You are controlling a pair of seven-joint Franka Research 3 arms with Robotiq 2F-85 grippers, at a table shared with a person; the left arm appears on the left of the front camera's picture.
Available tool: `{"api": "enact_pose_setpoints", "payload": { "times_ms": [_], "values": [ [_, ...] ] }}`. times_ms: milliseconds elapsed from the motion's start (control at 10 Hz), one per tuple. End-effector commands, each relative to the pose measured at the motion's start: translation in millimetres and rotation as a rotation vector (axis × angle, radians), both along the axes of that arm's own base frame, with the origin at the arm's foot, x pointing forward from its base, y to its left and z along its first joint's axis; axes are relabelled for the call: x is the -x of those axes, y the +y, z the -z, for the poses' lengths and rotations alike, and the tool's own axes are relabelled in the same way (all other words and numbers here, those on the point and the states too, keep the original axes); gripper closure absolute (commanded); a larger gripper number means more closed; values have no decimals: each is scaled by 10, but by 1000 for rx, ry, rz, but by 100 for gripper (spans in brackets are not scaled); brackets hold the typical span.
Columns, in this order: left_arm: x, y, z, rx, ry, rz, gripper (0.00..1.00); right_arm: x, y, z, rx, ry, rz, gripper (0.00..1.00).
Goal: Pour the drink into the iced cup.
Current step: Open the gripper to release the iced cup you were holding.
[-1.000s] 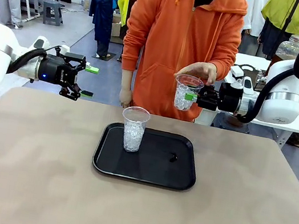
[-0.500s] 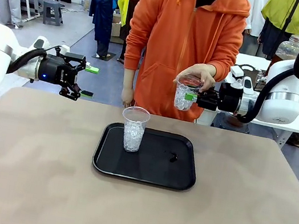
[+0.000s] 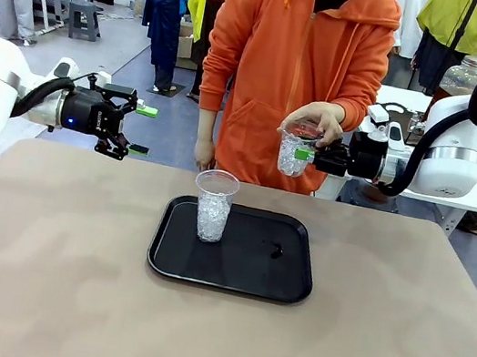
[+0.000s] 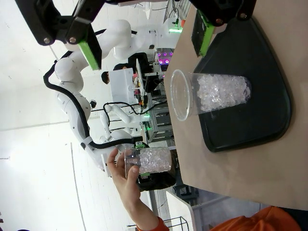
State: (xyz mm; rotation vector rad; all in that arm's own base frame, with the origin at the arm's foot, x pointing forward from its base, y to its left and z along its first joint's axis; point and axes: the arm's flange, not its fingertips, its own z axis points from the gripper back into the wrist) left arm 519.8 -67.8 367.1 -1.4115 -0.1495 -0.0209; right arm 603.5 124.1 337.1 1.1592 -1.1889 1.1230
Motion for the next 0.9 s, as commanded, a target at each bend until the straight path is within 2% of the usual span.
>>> {"api": "enact_pose_setpoints", "payload": {
  "times_ms": [0,500,600,700,800],
  "values": [
    [15,5,-16,0,-5,-1,0,33,7,-38,-3,-3,-3,32],
    [15,5,-16,0,-5,-1,0,3,4,-4,-3,0,-3,32],
    [15,5,-16,0,-5,-1,0,6,-18,-2,1,12,0,13],
    [15,5,-16,0,-5,-1,0,9,-48,5,6,25,-5,0],
    [15,5,-16,0,-5,-1,0,10,-92,17,28,25,-2,0]
  ]
}}
